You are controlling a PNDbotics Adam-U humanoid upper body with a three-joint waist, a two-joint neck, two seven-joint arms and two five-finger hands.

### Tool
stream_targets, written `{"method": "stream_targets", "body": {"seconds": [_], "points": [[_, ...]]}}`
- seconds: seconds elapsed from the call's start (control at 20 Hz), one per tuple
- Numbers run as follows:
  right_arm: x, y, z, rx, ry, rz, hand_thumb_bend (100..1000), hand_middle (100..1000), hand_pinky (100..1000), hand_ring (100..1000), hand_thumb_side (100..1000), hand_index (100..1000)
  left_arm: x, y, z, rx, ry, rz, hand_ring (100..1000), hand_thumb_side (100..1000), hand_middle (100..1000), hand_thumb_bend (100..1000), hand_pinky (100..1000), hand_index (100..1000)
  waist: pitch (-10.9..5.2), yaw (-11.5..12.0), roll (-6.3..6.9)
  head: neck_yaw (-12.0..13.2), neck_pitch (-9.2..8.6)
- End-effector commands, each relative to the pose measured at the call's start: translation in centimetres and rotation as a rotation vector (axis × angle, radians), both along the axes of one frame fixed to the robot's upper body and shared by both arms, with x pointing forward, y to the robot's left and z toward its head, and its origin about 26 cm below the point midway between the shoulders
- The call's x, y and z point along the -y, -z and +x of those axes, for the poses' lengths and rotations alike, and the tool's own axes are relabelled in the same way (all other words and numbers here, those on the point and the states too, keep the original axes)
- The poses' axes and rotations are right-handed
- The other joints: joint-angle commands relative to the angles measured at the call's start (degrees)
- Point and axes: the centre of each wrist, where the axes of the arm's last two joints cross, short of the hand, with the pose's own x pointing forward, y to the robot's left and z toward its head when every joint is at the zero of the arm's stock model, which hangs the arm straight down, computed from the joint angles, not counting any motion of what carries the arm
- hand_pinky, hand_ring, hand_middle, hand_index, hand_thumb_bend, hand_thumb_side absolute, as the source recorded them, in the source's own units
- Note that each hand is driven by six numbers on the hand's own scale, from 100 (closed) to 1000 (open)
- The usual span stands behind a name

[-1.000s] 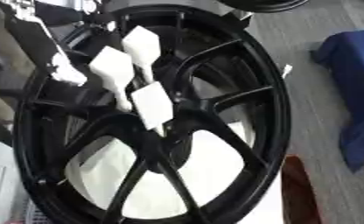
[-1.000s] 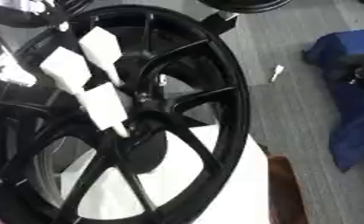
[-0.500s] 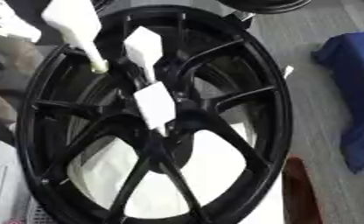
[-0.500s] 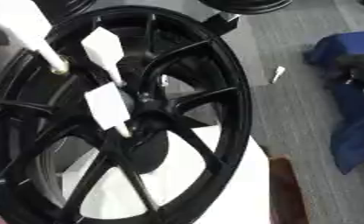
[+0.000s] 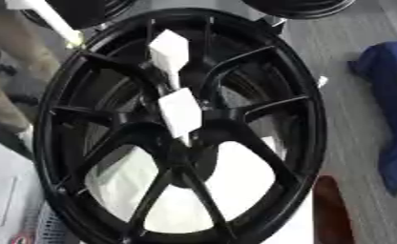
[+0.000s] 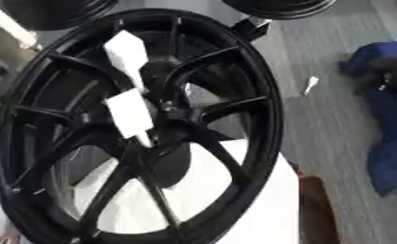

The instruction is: Pull the pin out of the wheel hub.

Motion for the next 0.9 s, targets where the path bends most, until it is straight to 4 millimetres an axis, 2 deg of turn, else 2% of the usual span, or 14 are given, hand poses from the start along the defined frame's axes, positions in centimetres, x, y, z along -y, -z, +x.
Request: {"method": "stream_targets", "body": {"seconds": [0.05, 0.25, 0.35, 0.45, 0.5, 0.55, 0.65, 0.9], "points": [[0.6, -1.5, -0.3, 0.031, 0.011, -0.020, 100, 603, 842, 612, 730, 764, -5.1, -1.1, -1.7, 0.047, -0.164, -0.102, 602, 188, 331, 361, 680, 468, -1.82, 0.24, -0.04, 0.16, 0.10], [0.6, -1.6, -0.4, 0.035, 0.009, -0.011, 100, 602, 842, 612, 729, 764, -10.7, 1.3, -2.5, 0.062, -0.318, -0.204, 610, 208, 359, 391, 682, 497, -2.00, 0.19, -0.18, 0.54, 0.34], [0.6, -1.5, -0.4, 0.035, 0.008, -0.009, 100, 602, 842, 612, 728, 764, -12.6, 2.9, -2.8, 0.067, -0.369, -0.229, 615, 219, 374, 407, 685, 513, -2.06, 0.11, -0.31, 0.74, 0.36], [0.6, -1.5, -0.4, 0.036, 0.008, -0.006, 100, 602, 842, 612, 727, 764, -13.9, 4.4, -3.1, 0.067, -0.413, -0.244, 639, 248, 425, 445, 700, 567, -2.13, -0.03, -0.43, 0.92, 0.37], [0.6, -1.5, -0.4, 0.037, 0.008, -0.005, 100, 602, 842, 612, 728, 764, -14.3, 5.0, -3.2, 0.068, -0.436, -0.246, 672, 280, 477, 482, 715, 629, -2.16, -0.10, -0.48, 0.96, 0.39], [0.6, -1.5, -0.4, 0.036, 0.009, -0.003, 100, 602, 842, 612, 728, 764, -14.7, 5.6, -3.3, 0.069, -0.459, -0.245, 734, 376, 559, 566, 744, 709, -2.21, -0.14, -0.53, 0.92, 0.37], [0.7, -1.4, -0.5, 0.035, 0.012, 0.000, 100, 602, 842, 611, 729, 764, -15.1, 6.4, -3.5, 0.083, -0.498, -0.248, 800, 477, 663, 641, 757, 772, -2.26, -0.14, -0.61, 0.94, 0.14], [0.7, -1.4, -0.4, 0.033, 0.013, -0.001, 100, 602, 842, 611, 725, 763, -15.2, 7.8, -3.3, 0.136, -0.547, -0.279, 810, 503, 677, 646, 759, 779, -2.22, -0.09, -0.72, 0.58, 0.39]]}}
